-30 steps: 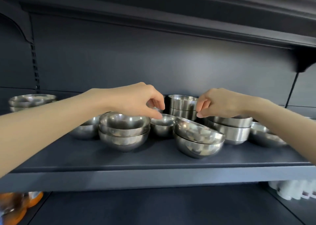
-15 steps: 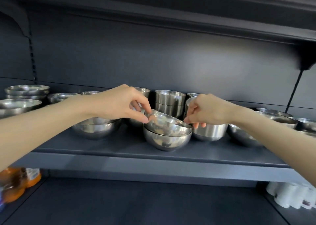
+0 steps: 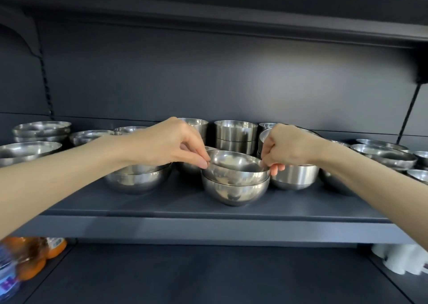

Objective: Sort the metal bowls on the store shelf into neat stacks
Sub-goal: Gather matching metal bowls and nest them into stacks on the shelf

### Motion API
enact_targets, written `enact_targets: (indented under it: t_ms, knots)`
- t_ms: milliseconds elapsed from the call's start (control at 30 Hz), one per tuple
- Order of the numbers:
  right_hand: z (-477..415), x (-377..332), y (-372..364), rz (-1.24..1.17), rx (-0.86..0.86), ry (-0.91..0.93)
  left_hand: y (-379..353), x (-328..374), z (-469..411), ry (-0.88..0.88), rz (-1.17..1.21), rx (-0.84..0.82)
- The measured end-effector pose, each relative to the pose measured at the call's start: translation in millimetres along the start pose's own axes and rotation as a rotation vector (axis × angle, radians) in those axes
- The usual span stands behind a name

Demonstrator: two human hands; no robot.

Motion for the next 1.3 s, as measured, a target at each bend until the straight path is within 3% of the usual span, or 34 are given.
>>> enact_targets:
  t_ms: [300, 1300]
  knots:
    - [1.4, -0.3, 4.1, -0.017, 0.060, -0.062, -5.9, -3.3, -3.9, -0.124, -0.073, -0.032]
    - [8.1, -4.3, 5.5, -0.015, 0.056, -0.102, -5.5, -6.2, -6.0, -0.039, -0.074, -0.088]
Point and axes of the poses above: each hand's wrist, its own z-axis away from the middle knuckle, its own y-axis out of the back of the hand, x = y × z, the point moved 4 cm from there along -z, towards the middle knuckle, and after that the axes turned 2 degrees about -y, right-handed, at the moved point
